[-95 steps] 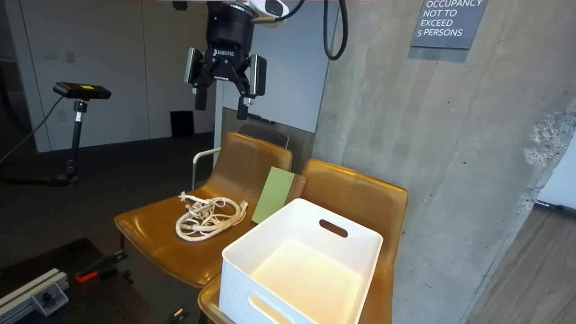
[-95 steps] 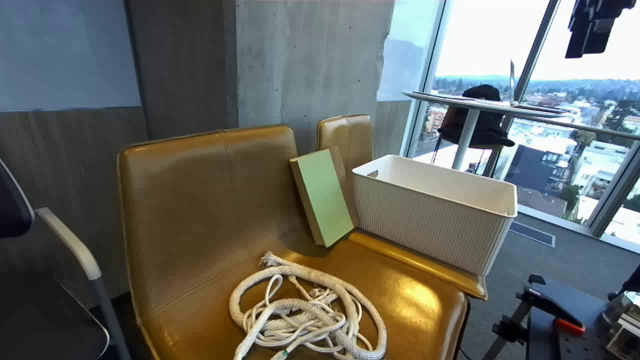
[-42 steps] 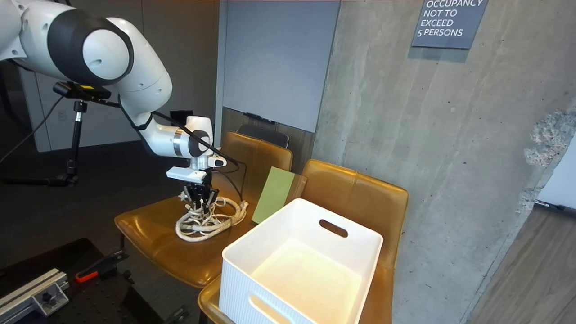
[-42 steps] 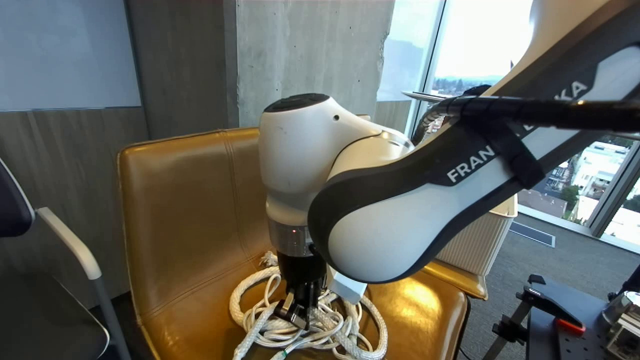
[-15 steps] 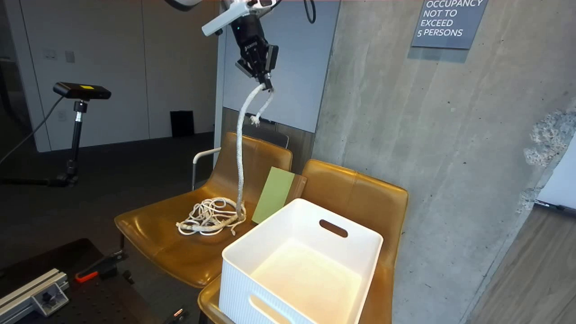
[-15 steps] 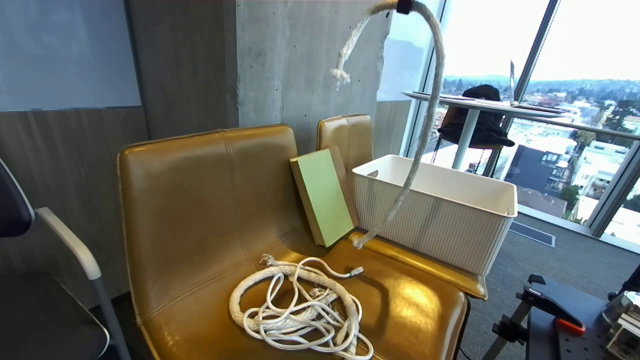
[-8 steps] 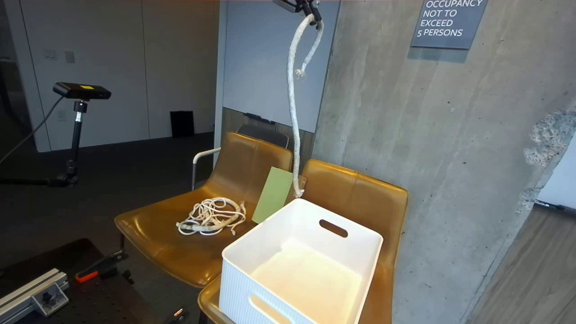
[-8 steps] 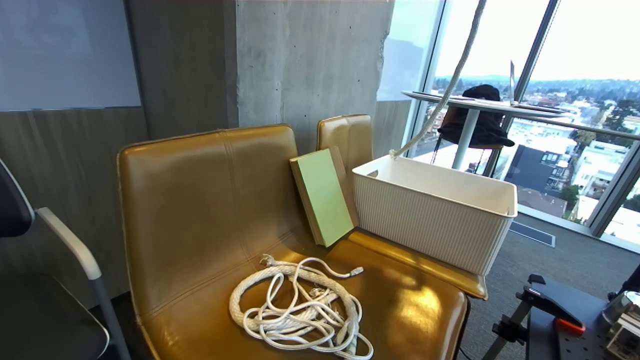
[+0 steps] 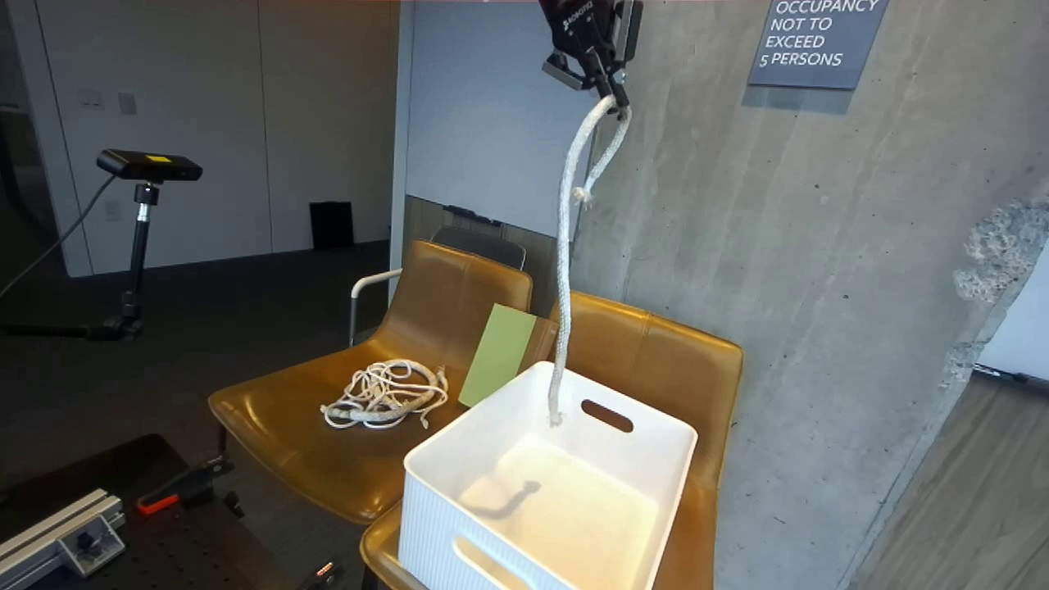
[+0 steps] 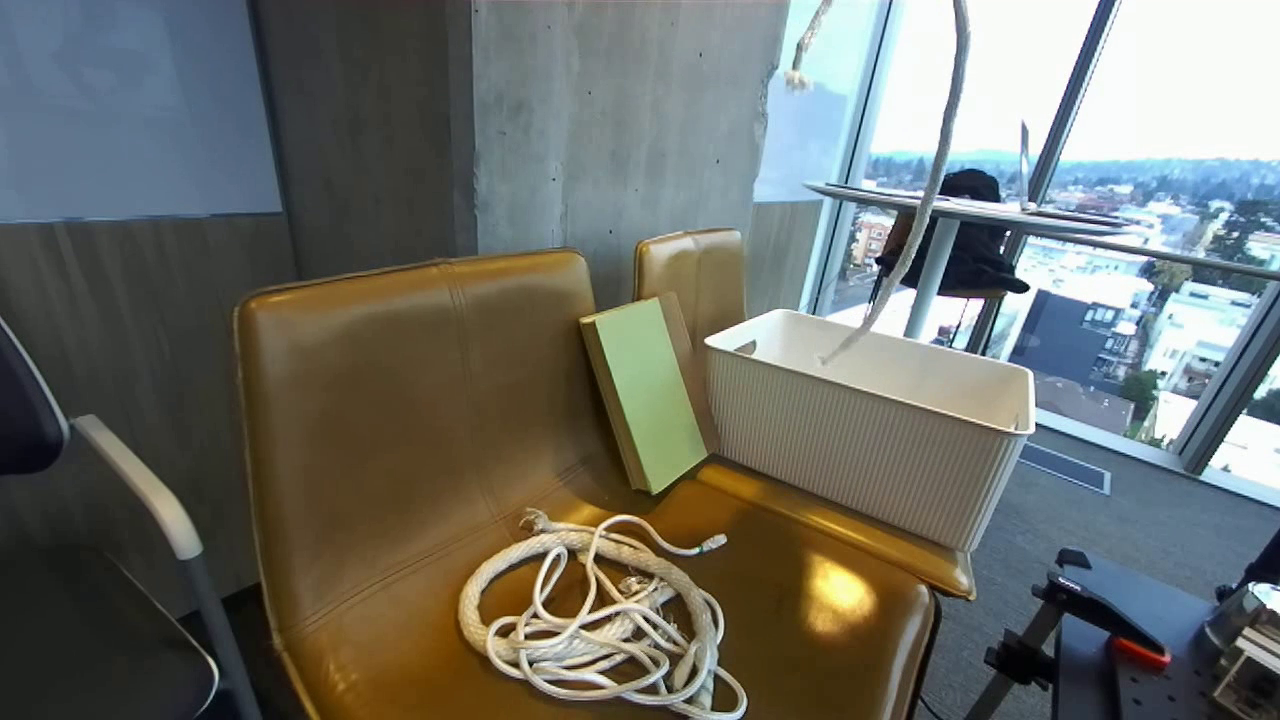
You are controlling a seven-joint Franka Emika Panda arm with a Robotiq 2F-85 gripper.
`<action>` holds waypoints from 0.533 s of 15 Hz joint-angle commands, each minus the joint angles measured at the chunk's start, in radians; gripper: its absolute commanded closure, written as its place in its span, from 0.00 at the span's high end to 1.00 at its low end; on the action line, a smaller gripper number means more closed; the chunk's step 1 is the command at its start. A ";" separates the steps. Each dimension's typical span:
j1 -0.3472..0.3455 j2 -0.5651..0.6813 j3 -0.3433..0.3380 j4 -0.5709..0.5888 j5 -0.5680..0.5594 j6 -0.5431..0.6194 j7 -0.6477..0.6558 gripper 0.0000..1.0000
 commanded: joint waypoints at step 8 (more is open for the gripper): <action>-0.037 -0.199 -0.009 -0.614 0.030 0.209 0.136 0.03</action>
